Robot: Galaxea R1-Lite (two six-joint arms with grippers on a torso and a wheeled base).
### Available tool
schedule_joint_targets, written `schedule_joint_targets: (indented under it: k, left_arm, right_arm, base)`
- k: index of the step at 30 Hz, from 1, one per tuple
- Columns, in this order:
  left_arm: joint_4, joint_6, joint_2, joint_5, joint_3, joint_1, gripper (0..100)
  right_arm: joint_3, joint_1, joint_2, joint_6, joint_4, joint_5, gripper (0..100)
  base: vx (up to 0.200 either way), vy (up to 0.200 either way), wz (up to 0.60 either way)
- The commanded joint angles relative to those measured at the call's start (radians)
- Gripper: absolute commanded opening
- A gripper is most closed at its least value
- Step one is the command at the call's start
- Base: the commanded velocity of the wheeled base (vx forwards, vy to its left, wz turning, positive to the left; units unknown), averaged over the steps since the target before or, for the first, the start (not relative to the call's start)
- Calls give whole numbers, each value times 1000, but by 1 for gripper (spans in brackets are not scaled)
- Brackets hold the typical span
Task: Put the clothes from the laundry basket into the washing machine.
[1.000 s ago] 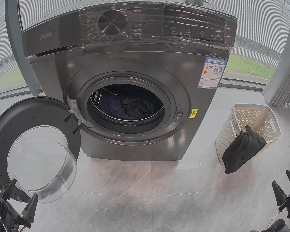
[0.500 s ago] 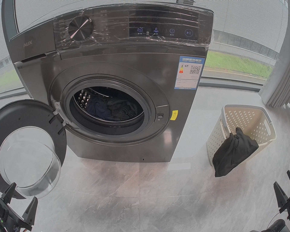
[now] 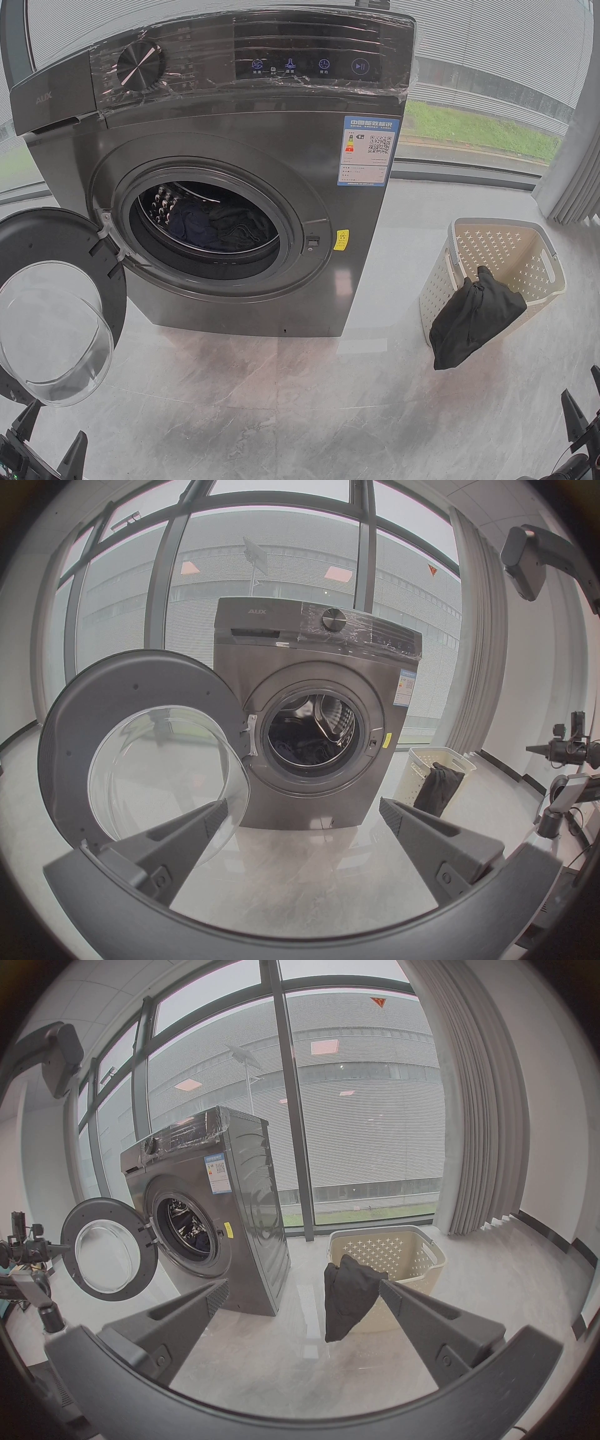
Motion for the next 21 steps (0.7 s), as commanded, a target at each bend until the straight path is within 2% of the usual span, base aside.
schedule_joint_targets:
  k: [1,2,5,8,9,10,12,15,21]
  left_arm:
    - [10,-1,-75,-26,17,33,100]
    - [10,3,-75,-20,17,32,100]
    - [10,-1,-77,4,17,33,100]
    - [19,2,-75,96,16,33,100]
    - [28,16,-75,133,17,33,100]
    - [41,22,-77,148,17,33,100]
    - [55,26,-77,155,17,33,100]
    - [79,65,-77,130,17,32,100]
    - [79,59,-77,124,17,29,100]
  right_arm:
    - [26,-38,-157,-15,111,15,100]
    - [26,-45,-163,-28,139,18,100]
    - [26,-47,-163,-24,143,9,100]
    - [26,-45,-163,-19,140,-8,100]
    - [26,-45,-163,-18,140,-22,100]
    - [26,-47,-163,-18,140,-31,100]
    - [26,-47,-163,-16,140,-40,100]
    - [26,-47,-163,-16,142,-48,100]
    - [26,-47,-163,-16,142,-35,100]
  base:
    - [0,0,0]
    - [0,0,0]
    - [0,0,0]
    - [0,0,0]
    - [0,0,0]
    - [0,0,0]
    - [0,0,0]
    - [0,0,0]
    - [0,0,0]
